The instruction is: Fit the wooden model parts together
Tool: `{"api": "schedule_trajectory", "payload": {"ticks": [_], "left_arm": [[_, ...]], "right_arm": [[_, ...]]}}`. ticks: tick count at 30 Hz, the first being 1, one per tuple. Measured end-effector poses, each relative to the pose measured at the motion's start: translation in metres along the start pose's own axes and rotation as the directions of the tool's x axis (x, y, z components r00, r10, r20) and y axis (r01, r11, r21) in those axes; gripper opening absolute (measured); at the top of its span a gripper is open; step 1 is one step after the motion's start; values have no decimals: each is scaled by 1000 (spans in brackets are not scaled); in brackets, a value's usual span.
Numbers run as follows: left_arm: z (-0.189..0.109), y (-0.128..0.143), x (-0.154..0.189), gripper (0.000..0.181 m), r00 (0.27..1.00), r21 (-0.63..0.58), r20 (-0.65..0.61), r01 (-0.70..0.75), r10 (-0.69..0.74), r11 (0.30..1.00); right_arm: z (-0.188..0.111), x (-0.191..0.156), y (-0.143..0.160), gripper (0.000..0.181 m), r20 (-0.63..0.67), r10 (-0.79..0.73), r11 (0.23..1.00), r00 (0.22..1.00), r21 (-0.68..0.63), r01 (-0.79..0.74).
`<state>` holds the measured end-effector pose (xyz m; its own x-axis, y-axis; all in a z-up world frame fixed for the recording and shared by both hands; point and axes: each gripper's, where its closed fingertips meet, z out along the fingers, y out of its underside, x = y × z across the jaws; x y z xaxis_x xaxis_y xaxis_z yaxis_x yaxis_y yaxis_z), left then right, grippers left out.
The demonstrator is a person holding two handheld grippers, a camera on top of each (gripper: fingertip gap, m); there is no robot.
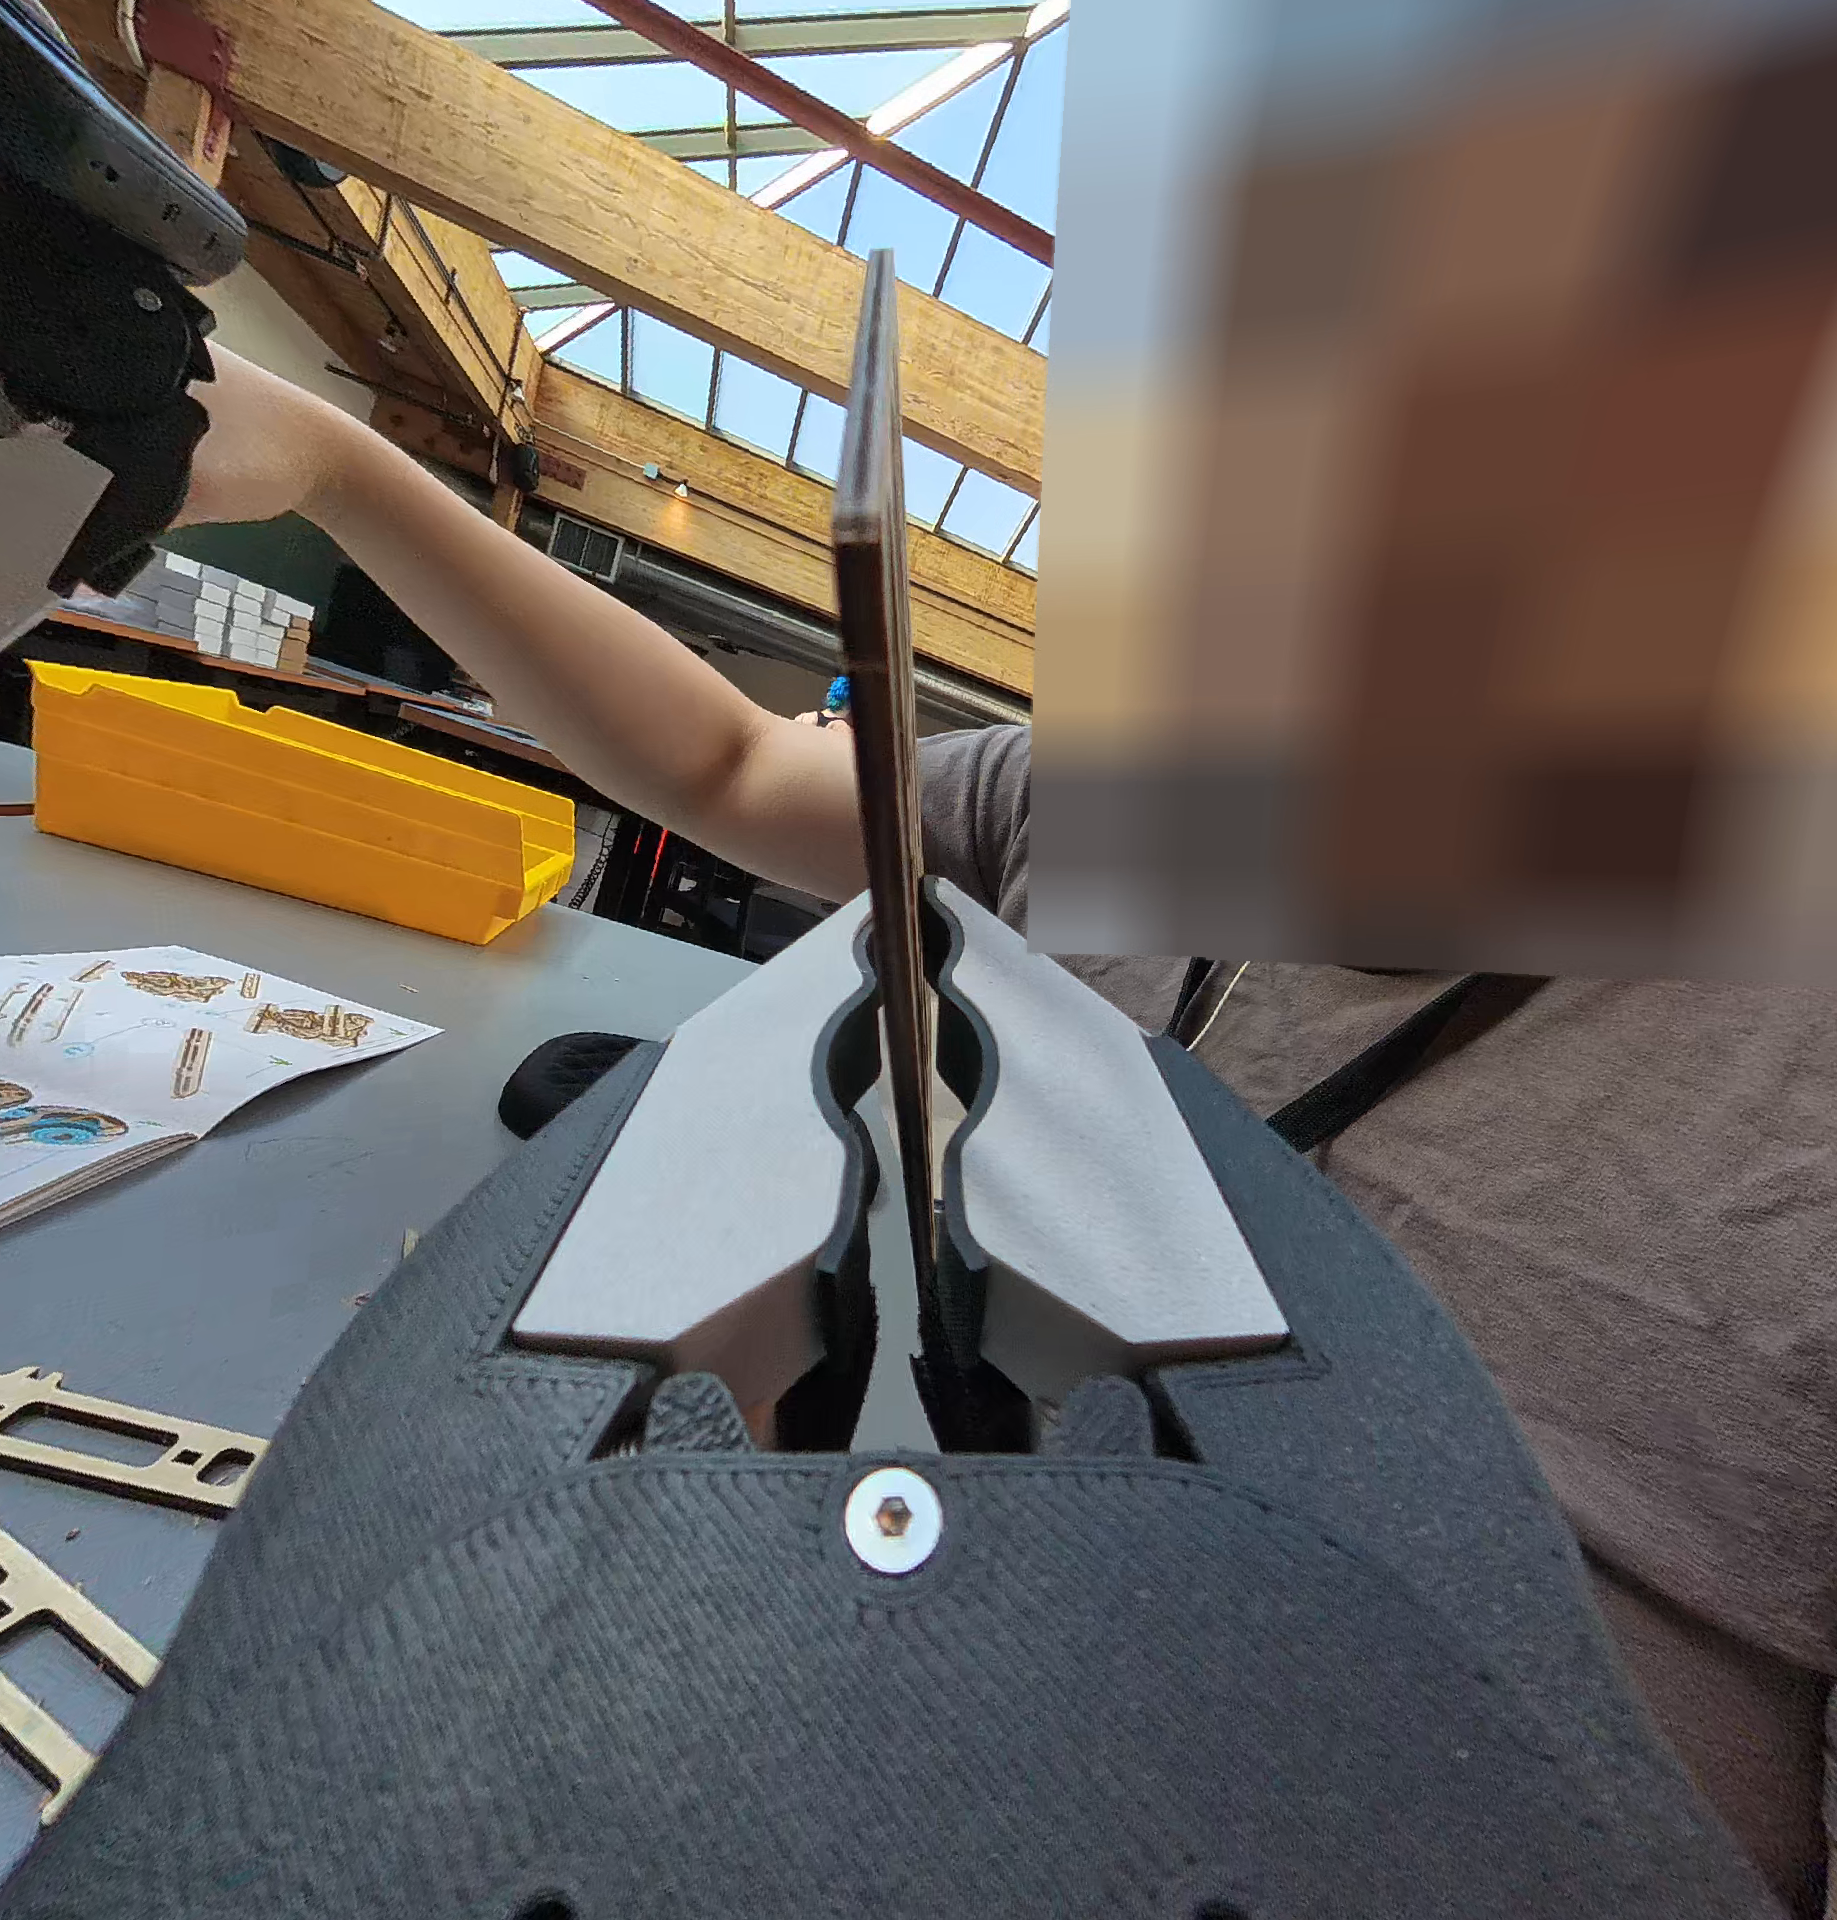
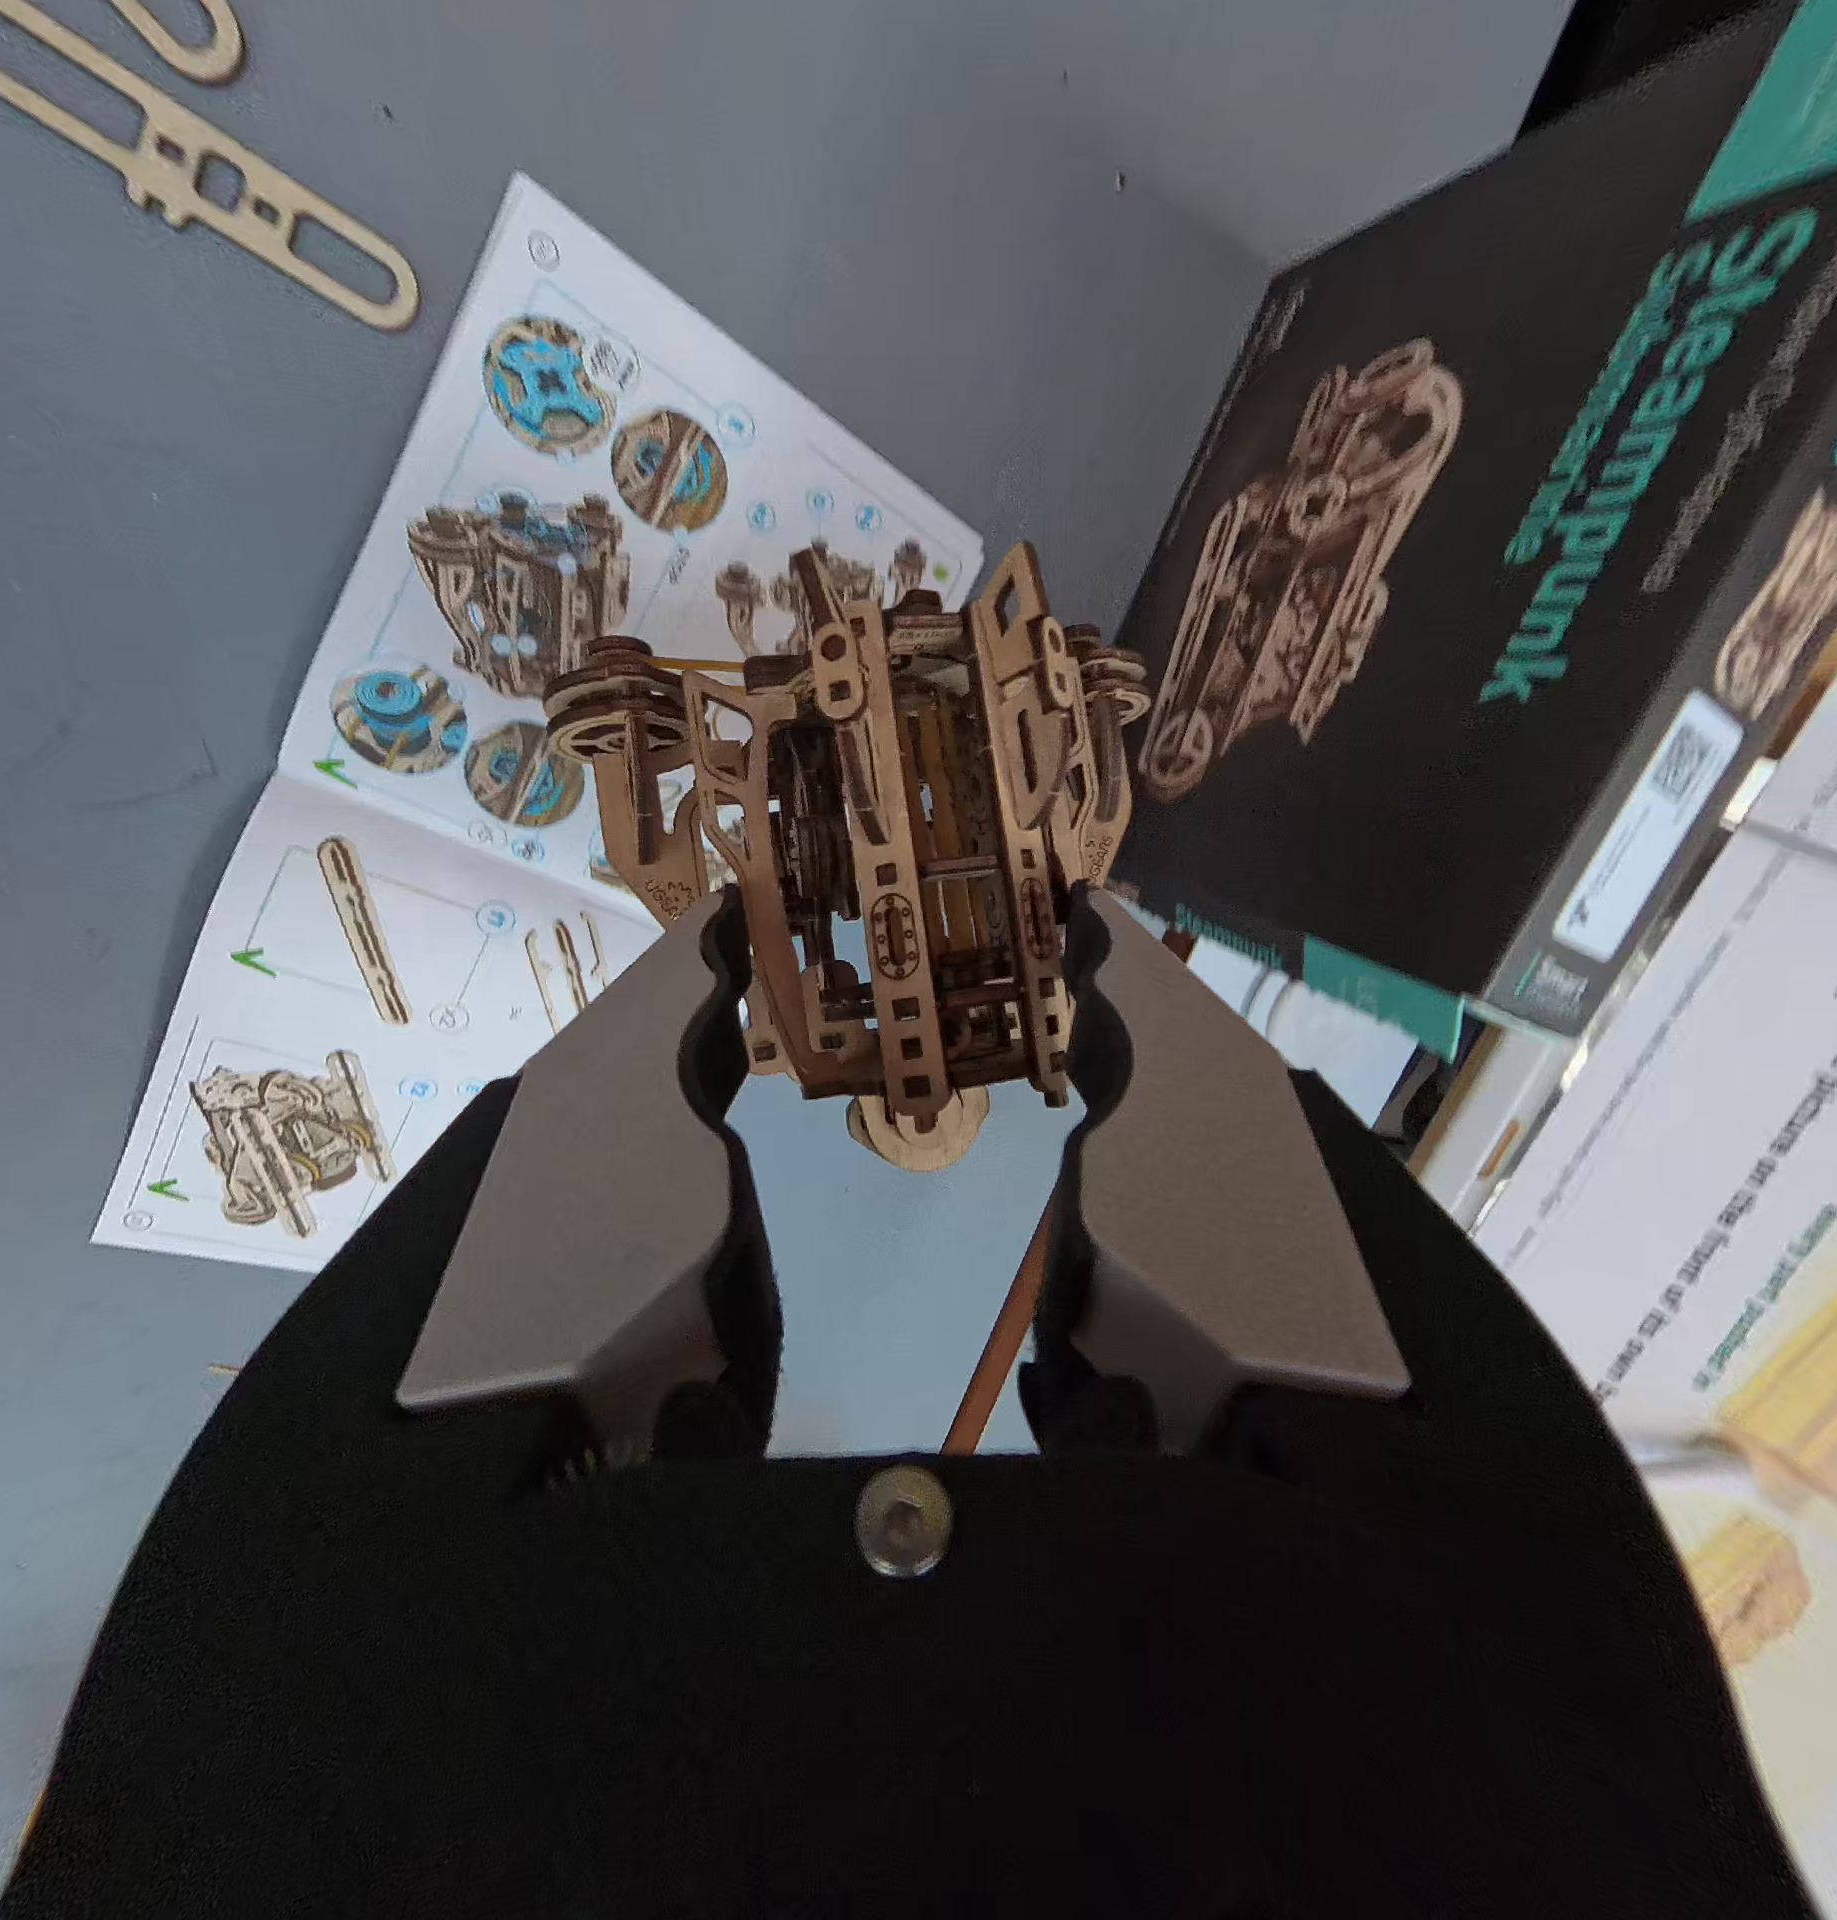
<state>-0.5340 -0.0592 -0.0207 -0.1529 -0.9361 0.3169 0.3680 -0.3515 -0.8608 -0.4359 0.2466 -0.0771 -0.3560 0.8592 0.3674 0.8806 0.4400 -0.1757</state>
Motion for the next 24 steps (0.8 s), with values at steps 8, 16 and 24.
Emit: {"api": "schedule_trajectory", "payload": {"ticks": [8,16,24], "left_arm": [[3,4,-4,0,1000,-24,-6,27,-27,999],[4,10,-13,0,998,-37,22,59,-58,998],[4,11,-16,0,997,-39,32,65,-64,997]], "right_arm": [[-6,5,143,59,-97,245,955,965,-149,-257],[13,10,194,59,-127,442,891,888,-58,-451],[25,-1,210,59,-109,489,870,865,-15,-494]]}}
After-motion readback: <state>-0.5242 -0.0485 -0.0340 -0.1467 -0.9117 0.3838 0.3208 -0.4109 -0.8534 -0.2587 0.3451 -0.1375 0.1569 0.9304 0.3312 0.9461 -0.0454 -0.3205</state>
